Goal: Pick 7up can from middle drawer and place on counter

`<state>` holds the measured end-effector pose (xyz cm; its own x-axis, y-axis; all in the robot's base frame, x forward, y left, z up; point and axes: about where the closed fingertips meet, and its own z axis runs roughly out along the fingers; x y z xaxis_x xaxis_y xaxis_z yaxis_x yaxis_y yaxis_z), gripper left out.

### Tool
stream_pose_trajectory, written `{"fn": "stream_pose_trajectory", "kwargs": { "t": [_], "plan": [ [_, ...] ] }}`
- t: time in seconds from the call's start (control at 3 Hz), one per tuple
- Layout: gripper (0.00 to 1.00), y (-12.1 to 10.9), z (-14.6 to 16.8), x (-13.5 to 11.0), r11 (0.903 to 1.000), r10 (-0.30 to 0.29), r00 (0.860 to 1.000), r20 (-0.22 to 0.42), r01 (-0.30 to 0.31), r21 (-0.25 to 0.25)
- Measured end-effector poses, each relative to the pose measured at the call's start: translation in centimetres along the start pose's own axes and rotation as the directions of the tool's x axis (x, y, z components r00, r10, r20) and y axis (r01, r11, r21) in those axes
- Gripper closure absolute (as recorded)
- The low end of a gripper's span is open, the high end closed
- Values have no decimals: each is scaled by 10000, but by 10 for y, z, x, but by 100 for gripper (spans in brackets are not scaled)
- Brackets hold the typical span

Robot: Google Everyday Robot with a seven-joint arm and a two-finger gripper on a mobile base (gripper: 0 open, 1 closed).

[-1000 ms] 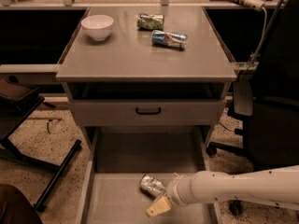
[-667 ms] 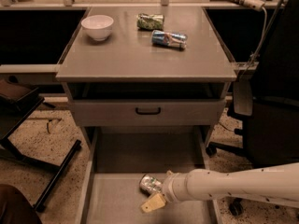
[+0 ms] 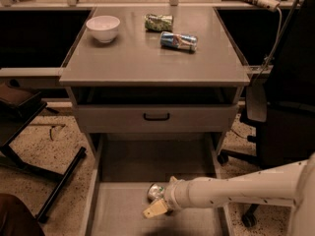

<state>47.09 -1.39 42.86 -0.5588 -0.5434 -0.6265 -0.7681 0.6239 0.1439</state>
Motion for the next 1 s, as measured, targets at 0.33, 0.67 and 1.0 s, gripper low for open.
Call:
{"fn": "stream_pose_trajectory", "kwargs": {
  "t": [0.33, 0.67, 1.0],
  "plan": [
    [0, -9, 14, -3, 9996, -81, 9999, -74, 83, 262],
    [0, -15, 27, 0, 9992, -87, 9997, -229, 96, 391],
    [0, -24, 39, 5, 9985, -49, 9989, -458, 73, 536]
  ]
}}
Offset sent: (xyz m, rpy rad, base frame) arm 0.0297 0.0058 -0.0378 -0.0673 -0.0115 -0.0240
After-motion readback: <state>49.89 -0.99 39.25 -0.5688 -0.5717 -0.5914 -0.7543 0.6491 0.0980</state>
